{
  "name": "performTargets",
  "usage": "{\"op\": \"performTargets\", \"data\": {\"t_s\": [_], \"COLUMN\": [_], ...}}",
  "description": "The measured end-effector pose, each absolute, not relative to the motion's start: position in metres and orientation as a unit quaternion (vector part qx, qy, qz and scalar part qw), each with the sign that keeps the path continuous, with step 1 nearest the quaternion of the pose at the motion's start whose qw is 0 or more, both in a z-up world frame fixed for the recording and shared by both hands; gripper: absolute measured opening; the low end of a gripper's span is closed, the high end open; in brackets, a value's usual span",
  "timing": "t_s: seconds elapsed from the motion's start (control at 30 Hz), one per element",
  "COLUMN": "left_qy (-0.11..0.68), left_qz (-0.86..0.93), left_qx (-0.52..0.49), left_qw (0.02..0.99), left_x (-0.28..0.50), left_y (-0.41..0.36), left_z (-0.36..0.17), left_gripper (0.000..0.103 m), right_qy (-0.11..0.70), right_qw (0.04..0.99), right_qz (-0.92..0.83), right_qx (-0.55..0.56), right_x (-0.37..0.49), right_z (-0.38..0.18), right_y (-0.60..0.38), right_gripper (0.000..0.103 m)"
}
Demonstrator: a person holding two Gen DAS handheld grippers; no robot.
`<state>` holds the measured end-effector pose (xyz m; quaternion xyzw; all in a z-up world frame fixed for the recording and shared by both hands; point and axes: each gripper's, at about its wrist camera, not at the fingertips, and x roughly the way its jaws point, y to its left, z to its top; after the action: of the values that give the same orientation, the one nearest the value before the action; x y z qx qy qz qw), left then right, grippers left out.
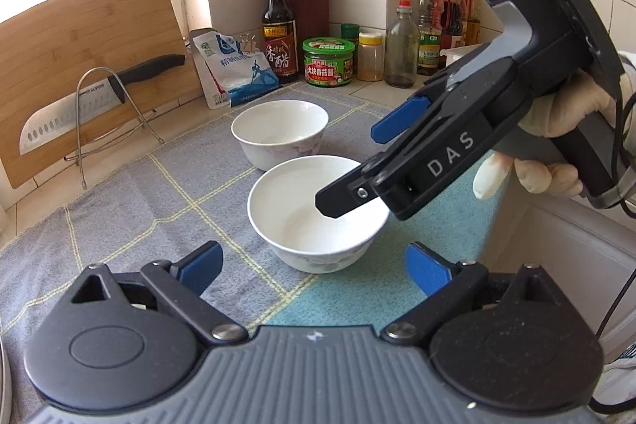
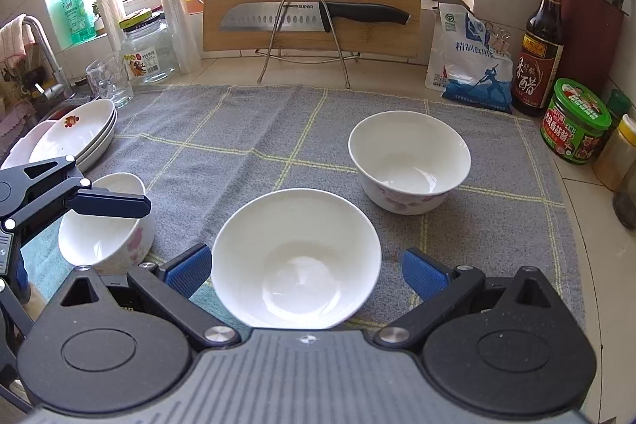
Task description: Organize plates and bowls
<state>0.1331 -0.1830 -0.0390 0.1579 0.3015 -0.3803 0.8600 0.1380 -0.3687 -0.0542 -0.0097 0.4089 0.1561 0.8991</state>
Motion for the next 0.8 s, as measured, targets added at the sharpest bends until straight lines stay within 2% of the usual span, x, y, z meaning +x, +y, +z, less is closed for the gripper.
{"op": "performTargets", "data": {"t_s": [0.5, 0.8], "left_qy": [0.318, 0.311], "left_qz": [-0.31, -0.305], "left_qx": [0.17, 0.17], "left_qw": [0.88, 0.884], "left_x": [0.141, 0.144], "left_y": [-0.228, -0.234], "left_z": [-0.072, -0.075], "left_gripper": [0.097, 0.095], "right_qy": [0.428, 0.436], "right_qw": [0.872, 0.861], "right_qz": [0.237, 0.262], "right_qx": [-0.01, -0.003], "right_x": [0.172, 0.182], "right_z": [-0.079, -0.082], "right_y": [-0.386, -0.388], "right_gripper": [0.102, 0.086]}}
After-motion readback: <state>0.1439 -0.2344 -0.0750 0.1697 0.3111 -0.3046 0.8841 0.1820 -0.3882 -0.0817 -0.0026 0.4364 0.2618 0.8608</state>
